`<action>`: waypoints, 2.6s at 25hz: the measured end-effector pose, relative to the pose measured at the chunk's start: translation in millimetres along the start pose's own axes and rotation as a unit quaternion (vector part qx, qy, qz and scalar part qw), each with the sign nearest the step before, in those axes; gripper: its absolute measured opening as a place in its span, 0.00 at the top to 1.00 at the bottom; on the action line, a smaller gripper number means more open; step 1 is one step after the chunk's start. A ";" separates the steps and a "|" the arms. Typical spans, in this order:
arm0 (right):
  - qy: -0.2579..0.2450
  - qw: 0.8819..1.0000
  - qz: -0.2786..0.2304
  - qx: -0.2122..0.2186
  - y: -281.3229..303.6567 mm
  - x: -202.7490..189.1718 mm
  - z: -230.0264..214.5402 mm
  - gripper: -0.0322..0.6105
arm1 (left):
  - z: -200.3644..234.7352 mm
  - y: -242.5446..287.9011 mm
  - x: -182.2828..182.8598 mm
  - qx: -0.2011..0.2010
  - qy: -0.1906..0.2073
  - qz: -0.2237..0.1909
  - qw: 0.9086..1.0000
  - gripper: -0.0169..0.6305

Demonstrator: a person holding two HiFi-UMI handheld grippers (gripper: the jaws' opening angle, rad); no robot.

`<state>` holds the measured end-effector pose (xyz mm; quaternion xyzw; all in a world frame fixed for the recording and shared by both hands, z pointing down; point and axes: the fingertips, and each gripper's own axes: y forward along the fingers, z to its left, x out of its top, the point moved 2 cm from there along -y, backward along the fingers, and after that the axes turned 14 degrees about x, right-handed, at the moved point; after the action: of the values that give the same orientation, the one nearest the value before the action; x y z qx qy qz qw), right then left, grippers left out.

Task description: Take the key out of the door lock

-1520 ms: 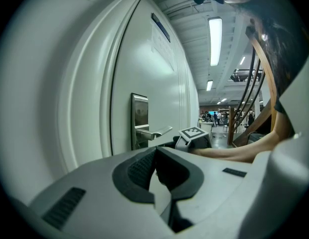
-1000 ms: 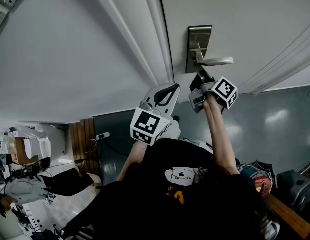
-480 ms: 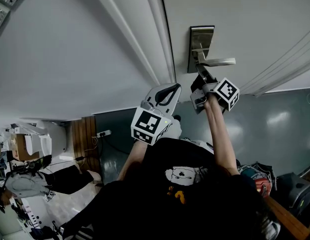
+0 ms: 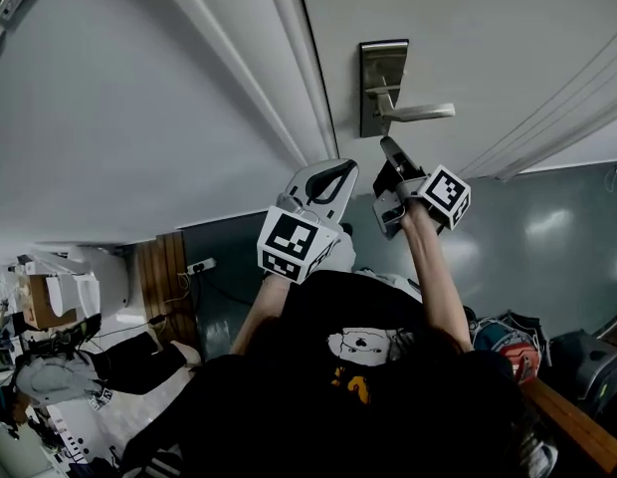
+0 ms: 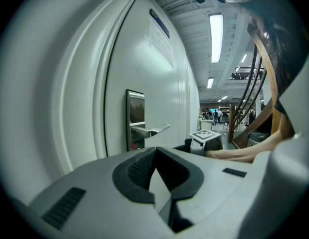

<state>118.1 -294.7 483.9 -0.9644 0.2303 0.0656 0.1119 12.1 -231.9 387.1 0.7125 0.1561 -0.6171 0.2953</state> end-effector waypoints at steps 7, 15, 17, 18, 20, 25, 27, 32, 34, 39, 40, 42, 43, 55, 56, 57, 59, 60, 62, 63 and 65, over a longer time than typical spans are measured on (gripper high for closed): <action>0.008 1.000 0.021 -0.008 -2.2 -4.9 -8.1 0.92 | 2.2 19.6 -4.3 -0.013 -0.004 0.013 1.000 0.96; -0.017 0.999 0.048 -0.001 -70.5 -29.7 13.9 0.92 | -39.2 -25.2 -18.6 -0.003 -0.006 0.023 1.000 0.96; -0.018 0.998 0.055 -0.007 -68.4 -35.1 9.7 0.92 | -31.9 -23.4 -25.9 -0.003 -0.010 0.032 0.999 0.96; -0.020 0.998 0.058 -0.010 -71.6 -37.4 9.3 0.92 | -32.6 -24.6 -28.2 -0.003 -0.011 0.036 0.999 0.96; -0.024 0.998 0.063 -0.009 -90.2 -40.5 15.7 0.92 | -47.5 -34.6 -29.5 0.000 -0.008 0.041 0.999 0.96; -0.032 0.997 0.069 -0.011 -122.3 -47.7 20.9 0.92 | -73.4 -59.7 -41.8 0.005 -0.004 0.064 0.998 0.96; -0.036 0.996 0.075 -0.016 -126.8 -51.4 18.3 0.92 | -73.7 -65.7 -48.0 0.010 -0.006 0.073 0.997 0.96; -0.034 0.996 0.084 -0.014 -133.6 -61.4 20.1 0.92 | -73.7 -76.5 -52.1 0.019 -0.008 0.081 0.996 0.96; -0.035 0.995 0.088 -0.017 -135.5 -65.1 19.1 0.92 | -75.1 -81.3 -54.0 0.021 -0.010 0.084 0.996 0.96; -0.041 0.994 0.101 -0.019 -135.4 -75.7 18.1 0.92 | -74.1 -92.9 -62.4 0.025 -0.013 0.094 0.995 0.96; -0.043 0.994 0.102 -0.019 -135.5 -78.2 18.4 0.92 | -73.1 -95.4 -63.4 0.026 -0.015 0.093 0.995 0.96; -0.045 0.993 0.106 -0.019 -135.3 -84.6 19.8 0.92 | -70.5 -101.6 -65.5 0.030 -0.018 0.093 0.995 0.96; -0.046 0.993 0.108 -0.018 -135.2 -88.7 20.9 0.92 | -69.3 -105.6 -66.7 0.032 -0.020 0.092 0.995 0.96; -0.067 0.985 0.157 -0.023 -167.7 -161.0 47.7 0.92 | -63.7 -186.4 -85.7 0.067 -0.051 0.084 0.993 0.96; -0.070 0.984 0.163 -0.025 -173.0 -167.7 49.1 0.92 | -64.2 -193.9 -88.1 0.071 -0.056 0.083 0.992 0.96; -0.072 0.983 0.169 -0.027 -178.4 -174.3 51.0 0.92 | -65.3 -201.5 -90.7 0.074 -0.060 0.083 0.992 0.96; -0.075 0.980 0.181 -0.031 -188.5 -186.9 55.9 0.92 | -68.2 -216.0 -96.6 0.080 -0.067 0.082 0.991 0.96; -0.078 0.979 0.187 -0.031 -192.6 -192.3 59.0 0.92 | -69.6 -222.1 -99.5 0.081 -0.071 0.082 0.991 0.96; -0.087 0.976 0.196 -0.027 -199.4 -201.4 66.4 0.92 | -72.6 -232.2 -104.4 0.083 -0.077 0.080 0.990 0.96; -0.092 0.975 0.201 -0.026 -203.5 -205.0 69.3 0.92 | -74.5 -236.3 -106.3 0.083 -0.080 0.079 0.990 0.96; -0.099 0.973 0.207 -0.029 -212.5 -211.3 72.7 0.92 | -78.9 -242.8 -108.8 0.083 -0.083 0.074 0.990 0.96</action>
<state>23.1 -1.4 490.7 -0.8873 0.4106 0.1893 0.0906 -88.9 20.6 442.5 0.6901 0.0264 -0.6616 0.2921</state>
